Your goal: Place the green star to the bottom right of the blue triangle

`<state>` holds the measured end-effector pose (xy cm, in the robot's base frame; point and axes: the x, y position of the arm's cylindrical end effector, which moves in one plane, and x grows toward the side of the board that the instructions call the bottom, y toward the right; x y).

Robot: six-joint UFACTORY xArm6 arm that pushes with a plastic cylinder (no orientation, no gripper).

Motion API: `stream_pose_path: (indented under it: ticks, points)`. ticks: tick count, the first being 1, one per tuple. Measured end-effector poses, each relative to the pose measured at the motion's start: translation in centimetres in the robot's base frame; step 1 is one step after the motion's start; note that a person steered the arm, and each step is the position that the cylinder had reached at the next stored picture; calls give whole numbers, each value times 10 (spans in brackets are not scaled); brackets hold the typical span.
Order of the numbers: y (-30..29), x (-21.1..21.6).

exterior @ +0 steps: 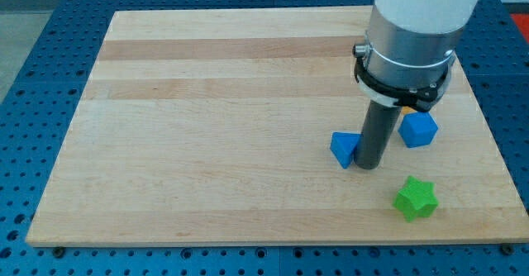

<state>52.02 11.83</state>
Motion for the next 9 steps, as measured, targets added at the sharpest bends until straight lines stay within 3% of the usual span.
stream_pose_path:
  ticks: [2, 3, 4, 5, 6, 7, 9]
  points:
    - [7, -16]
    - [44, -10]
    - [24, 14]
    - [124, 15]
    - [175, 53]
    - [127, 80]
    - [10, 59]
